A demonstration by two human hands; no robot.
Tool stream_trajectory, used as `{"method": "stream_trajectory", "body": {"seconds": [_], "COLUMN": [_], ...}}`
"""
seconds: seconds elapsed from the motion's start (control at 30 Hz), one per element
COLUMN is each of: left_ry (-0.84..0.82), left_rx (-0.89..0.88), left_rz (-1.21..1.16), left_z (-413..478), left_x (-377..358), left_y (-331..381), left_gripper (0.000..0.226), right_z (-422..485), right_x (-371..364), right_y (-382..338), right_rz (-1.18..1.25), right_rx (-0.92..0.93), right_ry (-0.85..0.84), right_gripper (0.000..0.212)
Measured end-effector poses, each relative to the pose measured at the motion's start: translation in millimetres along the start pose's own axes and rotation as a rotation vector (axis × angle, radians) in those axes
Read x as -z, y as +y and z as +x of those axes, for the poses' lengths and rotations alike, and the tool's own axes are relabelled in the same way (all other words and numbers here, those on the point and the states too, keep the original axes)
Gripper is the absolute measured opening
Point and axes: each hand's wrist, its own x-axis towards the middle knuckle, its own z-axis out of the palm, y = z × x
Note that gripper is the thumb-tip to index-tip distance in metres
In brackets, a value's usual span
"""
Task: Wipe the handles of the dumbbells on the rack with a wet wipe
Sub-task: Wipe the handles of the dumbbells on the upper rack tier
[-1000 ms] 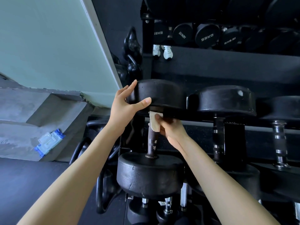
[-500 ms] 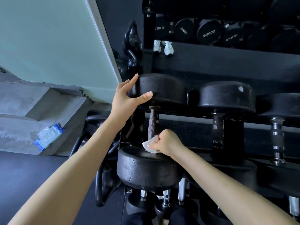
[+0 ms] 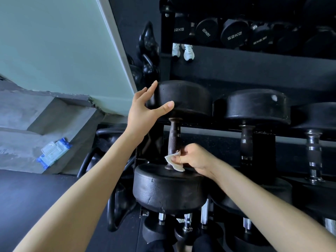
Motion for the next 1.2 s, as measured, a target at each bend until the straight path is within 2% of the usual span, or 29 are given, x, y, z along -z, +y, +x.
{"method": "stream_trajectory", "body": {"seconds": [0.13,0.23,0.3,0.37,0.4,0.47,0.57,0.63,0.7,0.77,0.87,0.97,1.03,1.13,1.2], "left_ry": [-0.035,-0.032,0.158,0.379,0.417,0.321,0.083,0.014,-0.037,-0.081,-0.089,-0.059,-0.049,-0.021,0.009], "left_rx": [0.026,0.032,0.007,-0.068,-0.103,-0.108,0.003,0.066,0.138,0.216,0.273,0.324,0.382,0.382,0.394], "left_rz": [0.031,0.162,0.188,0.218,0.239,0.264,0.405,0.502,0.535,0.509,0.435,0.246,0.077,0.002,-0.063], "left_z": [-1.0,-7.6,-20.3,-40.8,-51.1,-67.6,-73.7,-70.8,-66.7,-61.6,-51.2,-42.5,-39.9,-35.0,-28.9], "left_x": [4.7,9.9,11.3,9.9,7.9,1.1,-12.1,-19.4,-24.8,-28.0,-30.6,-34.2,-36.4,-39.9,-42.5], "left_y": [6.0,9.6,8.8,7.1,4.3,-2.3,-15.3,-26.5,-35.2,-39.4,-43.1,-49.1,-52.2,-54.8,-52.0], "left_gripper": [0.074,0.069,0.048,0.016,0.005,0.012,0.011,0.018,0.033,0.039,0.037,0.027,0.018,0.027,0.032], "right_z": [-8.4,-15.4,-18.9,-22.8,-24.5,-27.8,-38.0,-41.2,-42.3,-46.4,-55.8,-69.0,-72.4,-70.2,-68.6], "right_x": [-16.3,-19.2,-21.4,-27.8,-31.6,-36.1,-36.3,-34.2,-31.7,-29.4,-26.8,-28.5,-32.5,-41.1,-44.0], "right_y": [-6.4,-12.4,-17.0,-23.9,-28.0,-33.4,-39.7,-38.0,-33.5,-29.8,-21.3,-6.9,4.6,14.0,16.1], "right_rz": [-0.302,-0.281,-0.199,-0.134,-0.122,-0.055,0.175,0.255,0.210,-0.056,-0.431,-0.528,-0.473,-0.225,-0.181], "right_rx": [0.020,0.076,0.122,0.125,0.110,0.088,0.006,-0.020,0.021,0.097,0.203,0.294,0.287,0.207,0.215], "right_ry": [0.307,0.474,0.580,0.601,0.588,0.498,0.341,0.357,0.403,0.423,0.449,0.572,0.612,0.673,0.705], "right_gripper": [0.025,0.036,0.039,0.039,0.041,0.038,0.027,0.028,0.035,0.038,0.035,0.027,0.027,0.030,0.030]}}
